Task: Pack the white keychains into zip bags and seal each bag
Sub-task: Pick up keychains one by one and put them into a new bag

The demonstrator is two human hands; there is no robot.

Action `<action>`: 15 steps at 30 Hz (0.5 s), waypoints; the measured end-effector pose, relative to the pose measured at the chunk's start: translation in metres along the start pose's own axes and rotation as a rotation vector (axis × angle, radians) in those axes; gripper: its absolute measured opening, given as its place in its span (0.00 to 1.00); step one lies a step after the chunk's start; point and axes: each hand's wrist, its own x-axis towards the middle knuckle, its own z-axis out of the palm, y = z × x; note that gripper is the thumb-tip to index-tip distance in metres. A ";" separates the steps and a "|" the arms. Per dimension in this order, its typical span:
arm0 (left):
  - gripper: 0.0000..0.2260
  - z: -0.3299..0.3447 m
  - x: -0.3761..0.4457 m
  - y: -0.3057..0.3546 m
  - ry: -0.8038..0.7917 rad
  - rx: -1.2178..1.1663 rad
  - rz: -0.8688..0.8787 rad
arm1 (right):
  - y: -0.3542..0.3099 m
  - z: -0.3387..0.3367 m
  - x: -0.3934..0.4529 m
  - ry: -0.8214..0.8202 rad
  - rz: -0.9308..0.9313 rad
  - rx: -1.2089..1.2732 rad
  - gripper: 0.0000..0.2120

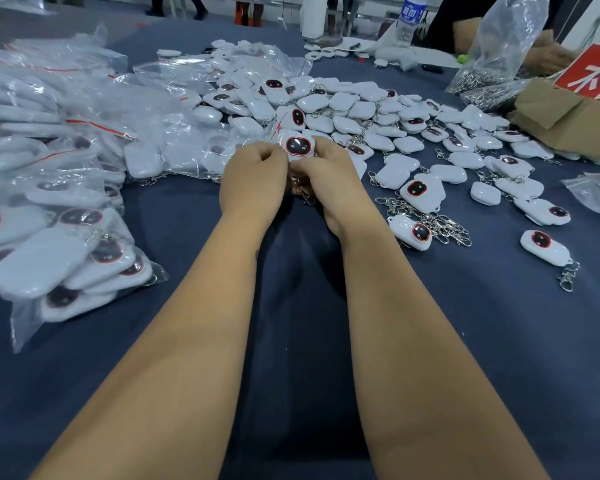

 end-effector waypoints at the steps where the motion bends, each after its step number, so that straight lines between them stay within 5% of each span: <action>1: 0.10 0.000 0.000 0.000 -0.013 0.022 0.015 | -0.001 0.000 0.001 0.018 0.015 0.018 0.13; 15: 0.08 -0.003 -0.003 0.005 -0.050 -0.025 -0.019 | 0.000 -0.001 -0.001 0.048 -0.002 0.114 0.10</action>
